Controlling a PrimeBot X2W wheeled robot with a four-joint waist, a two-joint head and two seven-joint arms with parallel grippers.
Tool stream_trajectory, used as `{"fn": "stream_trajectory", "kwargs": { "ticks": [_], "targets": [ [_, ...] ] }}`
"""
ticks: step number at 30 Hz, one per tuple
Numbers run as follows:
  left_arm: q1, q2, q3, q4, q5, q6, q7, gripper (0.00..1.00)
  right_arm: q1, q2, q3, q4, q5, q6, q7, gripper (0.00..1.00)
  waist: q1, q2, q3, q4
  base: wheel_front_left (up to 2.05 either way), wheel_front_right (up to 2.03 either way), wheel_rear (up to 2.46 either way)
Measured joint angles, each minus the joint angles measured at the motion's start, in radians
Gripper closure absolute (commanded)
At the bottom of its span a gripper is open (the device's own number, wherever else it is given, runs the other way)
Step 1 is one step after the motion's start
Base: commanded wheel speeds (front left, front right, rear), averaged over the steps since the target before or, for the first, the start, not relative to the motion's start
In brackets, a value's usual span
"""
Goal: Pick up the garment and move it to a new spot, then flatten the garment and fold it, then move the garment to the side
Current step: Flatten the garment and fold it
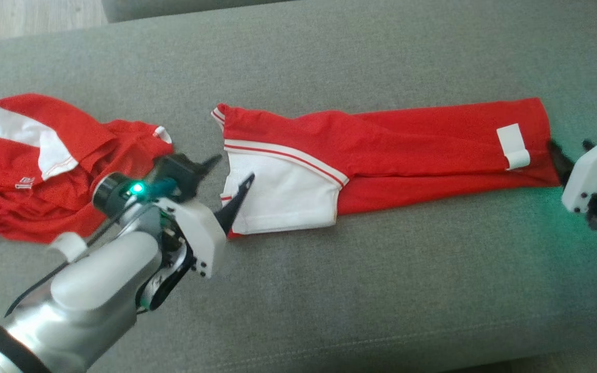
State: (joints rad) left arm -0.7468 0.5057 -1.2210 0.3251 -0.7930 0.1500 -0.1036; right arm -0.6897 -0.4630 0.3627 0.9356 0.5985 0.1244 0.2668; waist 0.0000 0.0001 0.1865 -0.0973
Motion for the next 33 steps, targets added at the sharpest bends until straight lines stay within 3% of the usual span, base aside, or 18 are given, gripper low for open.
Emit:
{"fn": "stream_trajectory", "kwargs": {
  "ticks": [4,9,12,17,21,26,33],
  "targets": [
    [0.012,-0.022,0.079,0.01,-0.04,0.051,-0.09,0.0,0.002,0.007,-0.058,-0.04,0.001,0.0,-0.102,0.0,0.0,0.0,-0.02,-0.002,0.0,0.0,0.0],
    [0.044,-0.052,0.255,-0.018,-0.062,0.144,-0.146,0.0,0.031,0.036,-0.111,-0.124,-0.003,0.0,-0.257,0.0,0.0,0.0,-0.043,0.002,0.0,0.0,0.0],
    [0.105,-0.075,0.405,-0.096,0.007,0.189,-0.146,0.0,0.084,0.063,-0.134,-0.184,-0.048,0.0,-0.362,0.0,0.0,0.0,-0.048,0.007,0.0,0.0,0.0],
    [0.27,-0.132,0.584,-0.182,0.153,0.192,-0.153,0.0,0.165,0.13,-0.19,-0.279,-0.14,0.0,-0.475,0.0,0.0,0.0,-0.047,0.01,0.0,0.0,0.0],
    [0.378,-0.18,0.664,-0.207,0.217,0.156,-0.153,0.0,0.217,0.18,-0.229,-0.334,-0.2,0.0,-0.497,0.0,0.0,0.0,-0.045,0.016,0.0,0.0,0.0],
    [0.461,-0.3,0.826,-0.235,0.344,0.054,-0.153,0.0,0.328,0.271,-0.287,-0.407,-0.315,0.0,-0.508,0.0,0.0,0.0,-0.041,0.029,0.0,0.0,0.0],
    [0.503,-0.384,0.933,-0.195,0.439,-0.054,-0.153,0.0,0.359,0.321,-0.342,-0.446,-0.361,0.0,-0.509,0.0,0.0,0.0,-0.041,0.036,0.0,0.0,0.0]
  ]
}}
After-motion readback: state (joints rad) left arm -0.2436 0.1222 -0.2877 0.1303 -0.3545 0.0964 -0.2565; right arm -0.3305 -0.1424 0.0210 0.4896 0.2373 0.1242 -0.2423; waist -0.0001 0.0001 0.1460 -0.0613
